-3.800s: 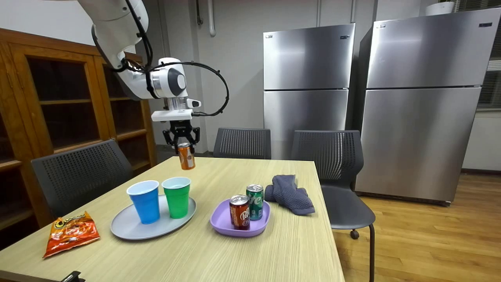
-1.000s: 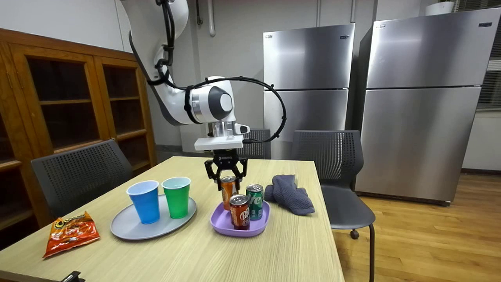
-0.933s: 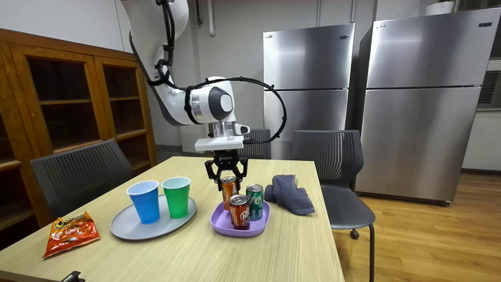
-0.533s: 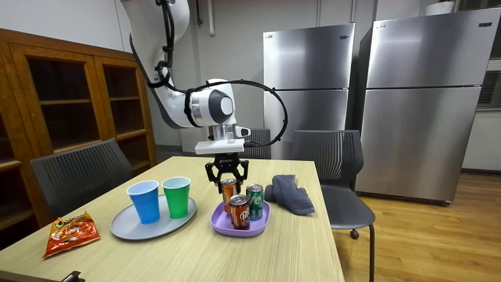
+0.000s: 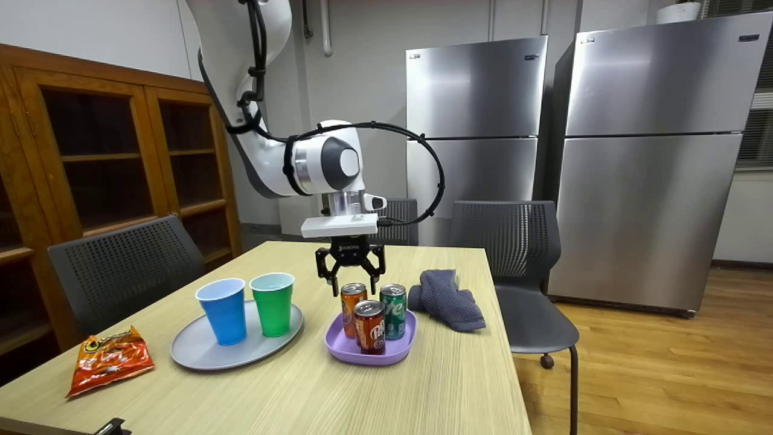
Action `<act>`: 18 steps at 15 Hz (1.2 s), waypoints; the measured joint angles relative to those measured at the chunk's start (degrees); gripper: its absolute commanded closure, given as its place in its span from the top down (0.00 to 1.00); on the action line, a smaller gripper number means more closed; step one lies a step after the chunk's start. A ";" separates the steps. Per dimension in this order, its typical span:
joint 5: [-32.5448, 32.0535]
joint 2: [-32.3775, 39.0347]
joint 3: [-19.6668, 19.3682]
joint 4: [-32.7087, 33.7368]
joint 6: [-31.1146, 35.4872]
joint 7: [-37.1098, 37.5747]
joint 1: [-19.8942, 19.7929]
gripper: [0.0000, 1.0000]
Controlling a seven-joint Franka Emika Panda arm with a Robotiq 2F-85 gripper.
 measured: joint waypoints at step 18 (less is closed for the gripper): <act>3.95 -16.85 0.39 -6.38 -2.57 0.54 0.14 1.00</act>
